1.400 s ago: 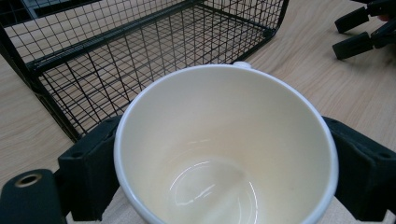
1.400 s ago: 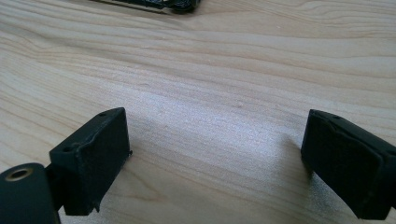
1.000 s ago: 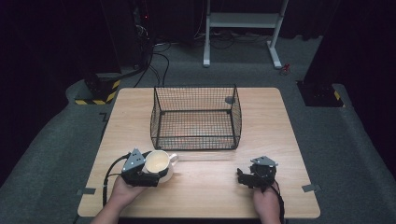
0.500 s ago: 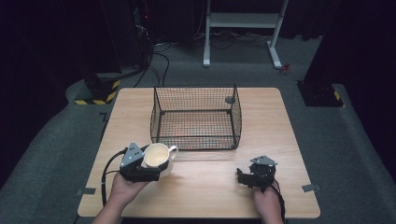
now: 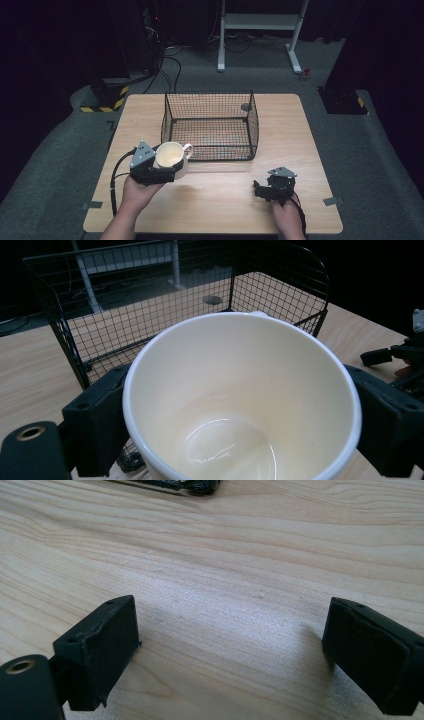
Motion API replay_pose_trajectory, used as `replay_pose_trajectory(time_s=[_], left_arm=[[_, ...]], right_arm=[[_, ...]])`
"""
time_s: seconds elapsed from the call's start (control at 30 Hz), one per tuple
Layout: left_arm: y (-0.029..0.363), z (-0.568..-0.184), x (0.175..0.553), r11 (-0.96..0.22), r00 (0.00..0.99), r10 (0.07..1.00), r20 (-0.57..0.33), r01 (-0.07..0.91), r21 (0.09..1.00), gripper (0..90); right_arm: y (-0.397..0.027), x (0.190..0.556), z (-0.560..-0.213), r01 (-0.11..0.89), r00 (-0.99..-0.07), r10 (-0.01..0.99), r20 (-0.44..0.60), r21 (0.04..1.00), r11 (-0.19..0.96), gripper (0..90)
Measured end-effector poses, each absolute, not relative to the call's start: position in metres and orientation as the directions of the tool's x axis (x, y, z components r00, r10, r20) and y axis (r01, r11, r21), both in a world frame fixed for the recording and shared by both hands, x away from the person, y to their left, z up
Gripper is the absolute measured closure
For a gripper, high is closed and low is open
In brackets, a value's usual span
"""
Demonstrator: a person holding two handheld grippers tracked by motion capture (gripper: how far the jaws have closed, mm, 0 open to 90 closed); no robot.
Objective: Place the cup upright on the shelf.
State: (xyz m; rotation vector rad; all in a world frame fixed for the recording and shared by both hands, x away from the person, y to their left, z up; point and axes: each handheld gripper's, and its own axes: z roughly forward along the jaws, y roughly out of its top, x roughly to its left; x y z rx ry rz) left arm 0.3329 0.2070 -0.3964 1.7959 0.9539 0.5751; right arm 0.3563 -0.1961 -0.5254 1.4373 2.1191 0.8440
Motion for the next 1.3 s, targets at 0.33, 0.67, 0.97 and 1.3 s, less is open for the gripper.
replay_pose_trajectory(time_s=[0.33, 0.67, 0.97, 1.3], left_arm=[[0.208, -0.383, 0.342, -0.219, 0.583, 0.812, -0.014, 0.327, 0.919, 10.7], [0.201, -0.374, 0.352, -0.212, 0.585, 0.811, -0.020, 0.324, 0.922, 10.8], [0.188, -0.364, 0.362, -0.222, 0.592, 0.806, -0.006, 0.313, 0.923, 10.8], [0.177, -0.358, 0.375, -0.238, 0.602, 0.798, 0.001, 0.314, 0.919, 10.8]], right_arm=[[-0.197, 0.357, -0.525, 0.663, -0.378, 0.926, -0.015, 0.693, 0.282, 7.7], [-0.209, 0.359, -0.521, 0.668, -0.387, 0.921, -0.043, 0.676, 0.313, 8.5], [-0.214, 0.361, -0.525, 0.662, -0.383, 0.924, -0.011, 0.694, 0.283, 7.7], [-0.214, 0.361, -0.525, 0.662, -0.385, 0.923, -0.012, 0.693, 0.285, 7.7]])
